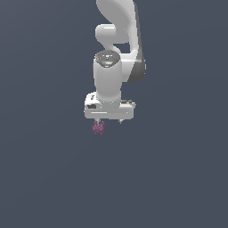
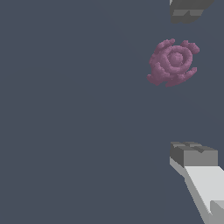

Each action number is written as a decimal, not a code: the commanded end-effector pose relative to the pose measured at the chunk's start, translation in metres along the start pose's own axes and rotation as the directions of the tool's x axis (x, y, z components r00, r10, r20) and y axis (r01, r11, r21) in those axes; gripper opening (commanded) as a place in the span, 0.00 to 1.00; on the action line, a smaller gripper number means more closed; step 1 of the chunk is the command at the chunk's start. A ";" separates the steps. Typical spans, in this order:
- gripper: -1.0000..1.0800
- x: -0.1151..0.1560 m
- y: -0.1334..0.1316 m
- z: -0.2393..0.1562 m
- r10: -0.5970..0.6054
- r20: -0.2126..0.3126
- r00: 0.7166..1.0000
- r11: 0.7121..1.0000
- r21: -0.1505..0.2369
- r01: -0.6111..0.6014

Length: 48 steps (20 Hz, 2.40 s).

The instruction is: Pick up the object and move it to a goal position.

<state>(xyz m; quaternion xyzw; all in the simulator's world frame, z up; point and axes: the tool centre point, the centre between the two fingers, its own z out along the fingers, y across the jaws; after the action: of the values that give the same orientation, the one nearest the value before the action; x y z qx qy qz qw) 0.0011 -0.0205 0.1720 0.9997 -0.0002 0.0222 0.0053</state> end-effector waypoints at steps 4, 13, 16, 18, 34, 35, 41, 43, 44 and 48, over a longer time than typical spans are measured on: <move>0.96 -0.026 0.034 0.042 0.080 0.024 0.996 0.997 0.005 -0.080; 0.96 -0.055 0.064 0.078 0.155 0.045 0.987 0.988 0.004 -0.155; 0.96 -0.055 0.064 0.078 0.155 0.046 0.987 0.988 0.003 -0.155; 0.96 -0.055 0.064 0.079 0.155 0.046 0.987 0.988 0.003 -0.155; 0.96 -0.058 0.065 0.129 0.158 0.046 0.986 0.987 0.003 -0.158; 0.00 -0.058 0.065 0.129 0.158 0.046 0.986 0.987 0.003 -0.158; 0.00 -0.058 0.065 0.129 0.158 0.046 0.986 0.987 0.003 -0.158; 0.00 -0.058 0.065 0.129 0.158 0.046 0.986 0.987 0.003 -0.158; 0.00 -0.058 0.065 0.129 0.158 0.046 0.986 0.987 0.003 -0.158; 0.00 -0.059 0.065 0.126 0.158 0.046 0.986 0.987 0.004 -0.159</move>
<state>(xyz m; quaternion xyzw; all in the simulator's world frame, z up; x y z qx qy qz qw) -0.0523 -0.0867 0.0426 0.9968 -0.0796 -0.0006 -0.0001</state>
